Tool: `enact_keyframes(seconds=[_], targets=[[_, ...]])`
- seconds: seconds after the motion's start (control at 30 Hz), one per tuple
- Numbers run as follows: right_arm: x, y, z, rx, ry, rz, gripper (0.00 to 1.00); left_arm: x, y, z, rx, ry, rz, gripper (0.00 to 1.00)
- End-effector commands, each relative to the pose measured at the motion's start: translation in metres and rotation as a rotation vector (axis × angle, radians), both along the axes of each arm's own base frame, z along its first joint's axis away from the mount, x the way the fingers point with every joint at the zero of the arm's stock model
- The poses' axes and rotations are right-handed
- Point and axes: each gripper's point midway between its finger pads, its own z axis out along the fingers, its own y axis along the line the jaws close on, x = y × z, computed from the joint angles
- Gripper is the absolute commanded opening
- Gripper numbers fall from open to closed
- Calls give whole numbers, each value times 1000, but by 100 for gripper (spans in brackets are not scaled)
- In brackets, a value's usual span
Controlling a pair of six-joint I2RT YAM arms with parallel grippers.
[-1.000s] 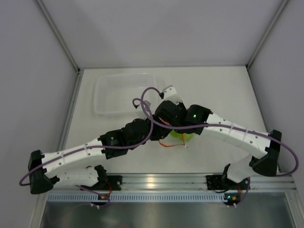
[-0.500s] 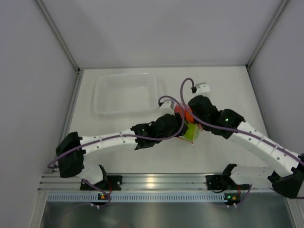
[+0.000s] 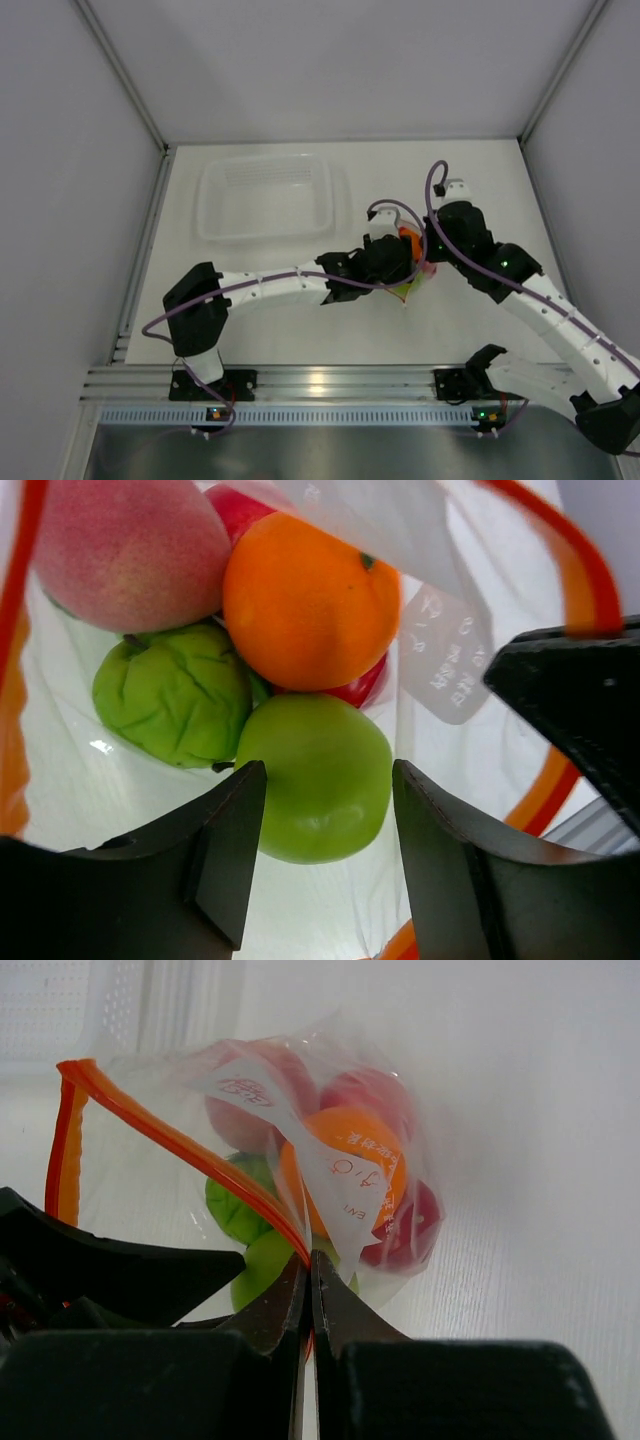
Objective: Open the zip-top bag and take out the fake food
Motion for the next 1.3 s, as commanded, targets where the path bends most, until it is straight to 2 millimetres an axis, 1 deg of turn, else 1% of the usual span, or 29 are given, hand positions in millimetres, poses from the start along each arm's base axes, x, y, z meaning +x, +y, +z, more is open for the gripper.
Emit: enact_keyframes(seconds=[0.0, 0.07, 0.17, 0.2, 0.27, 0.3, 0.4, 0.5, 0.57, 0.73, 0.77, 0.87, 0.9, 0.97, 1.0, 1.07, 1.1, 1.17, 1.2, 1.23, 1.27], targets=[[5, 4, 17, 94, -58, 16, 0, 7, 7, 4, 67, -46, 20, 60], [4, -1, 19, 96, -68, 4, 0, 5, 7, 3, 80, -49, 2, 63], [4, -6, 19, 99, -72, -10, 0, 0, -1, 2, 83, -40, -61, 68], [5, -8, 18, 102, -73, -18, 0, -6, -7, -4, 86, -22, -97, 70], [5, -10, 19, 104, -78, -27, 0, -10, -10, -8, 83, -6, -120, 72], [6, -12, 16, 103, -74, -36, 0, -13, -13, -14, 90, 7, -133, 75], [5, -14, 14, 113, -72, -37, 0, -22, -19, -24, 97, 42, -183, 79], [5, -13, 12, 123, -66, -28, 0, -27, -18, -37, 142, 58, -194, 84], [4, -9, 14, 139, -70, -14, 0, -30, -19, -46, 155, 72, -207, 86], [-1, 6, 14, 201, -60, 54, 0, -29, -22, -57, 156, 96, -187, 87], [-1, 7, 15, 210, -62, 59, 0, -26, -22, -61, 165, 93, -174, 83], [-4, 8, 15, 217, -61, 70, 0, -20, -21, -59, 167, 76, -142, 68], [-5, 8, 15, 215, -63, 73, 0, -19, -20, -57, 165, 72, -136, 58], [-6, 8, 15, 214, -63, 76, 0, -17, -21, -53, 162, 56, -133, 47], [-6, 8, 15, 212, -63, 79, 0, -16, -21, -50, 162, 49, -134, 31], [-6, 7, 14, 210, -63, 80, 0, -15, -21, -46, 167, 33, -146, 14], [-6, 7, 14, 208, -63, 79, 0, -15, -19, -40, 160, 23, -142, 5], [-5, 7, 11, 201, -61, 74, 0, -15, -17, -34, 149, 12, -141, 0], [-4, 6, 11, 195, -64, 77, 0, -16, -15, -35, 148, 9, -143, 0], [-2, 7, 8, 188, -57, 78, 0, -17, -13, -26, 130, -3, -144, 0], [-2, 8, 8, 185, -55, 81, 0, -18, -12, -23, 120, -7, -149, 0]])
